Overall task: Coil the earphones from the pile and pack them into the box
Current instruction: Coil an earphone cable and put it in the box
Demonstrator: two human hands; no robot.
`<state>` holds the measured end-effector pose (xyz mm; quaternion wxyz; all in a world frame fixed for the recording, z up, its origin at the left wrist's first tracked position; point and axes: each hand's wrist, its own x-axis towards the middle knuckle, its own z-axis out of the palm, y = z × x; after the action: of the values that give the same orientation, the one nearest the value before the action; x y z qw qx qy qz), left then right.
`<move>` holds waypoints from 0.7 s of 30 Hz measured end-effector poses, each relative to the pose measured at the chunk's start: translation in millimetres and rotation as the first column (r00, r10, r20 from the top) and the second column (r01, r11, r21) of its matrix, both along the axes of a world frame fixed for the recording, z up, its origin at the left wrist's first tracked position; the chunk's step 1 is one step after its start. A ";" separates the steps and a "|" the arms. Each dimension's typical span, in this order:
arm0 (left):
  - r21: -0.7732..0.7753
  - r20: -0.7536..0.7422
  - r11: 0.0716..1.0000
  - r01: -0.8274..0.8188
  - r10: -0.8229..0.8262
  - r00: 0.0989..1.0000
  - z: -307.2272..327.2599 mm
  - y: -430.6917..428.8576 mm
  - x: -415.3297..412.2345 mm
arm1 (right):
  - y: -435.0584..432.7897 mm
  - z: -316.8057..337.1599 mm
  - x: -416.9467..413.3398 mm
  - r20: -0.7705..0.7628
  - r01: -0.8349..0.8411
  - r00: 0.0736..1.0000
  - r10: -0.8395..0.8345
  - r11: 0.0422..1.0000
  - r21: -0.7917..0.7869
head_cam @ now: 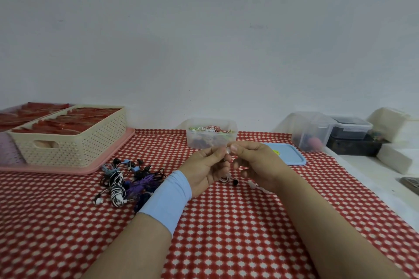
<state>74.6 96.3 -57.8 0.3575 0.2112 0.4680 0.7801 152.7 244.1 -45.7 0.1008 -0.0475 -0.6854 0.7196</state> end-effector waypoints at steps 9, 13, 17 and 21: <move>-0.095 -0.122 0.994 -0.057 0.045 0.991 -1.1 -3.1 -3.1 | 5.3 7.1 8.3 -0.031 0.098 0.995 -0.095 0.984 0.146; -0.158 -0.208 0.978 -0.134 0.100 0.973 -3.1 -1.9 -2.1 | 4.8 7.5 9.7 -0.062 0.140 0.990 -0.128 0.947 0.288; -0.200 -0.293 0.958 -0.204 0.140 0.946 -3.7 -0.6 -1.7 | 5.2 7.3 9.7 -0.089 0.181 0.983 -0.159 0.911 0.372; -0.206 -0.330 0.952 -0.224 0.148 0.932 -3.2 -0.3 -1.4 | 3.6 7.6 9.7 -0.118 0.184 0.982 -0.149 0.905 0.383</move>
<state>73.2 96.0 -61.0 0.2264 0.2406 0.6274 0.7052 162.4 247.7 -38.1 0.1988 -0.0536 -0.8041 0.5577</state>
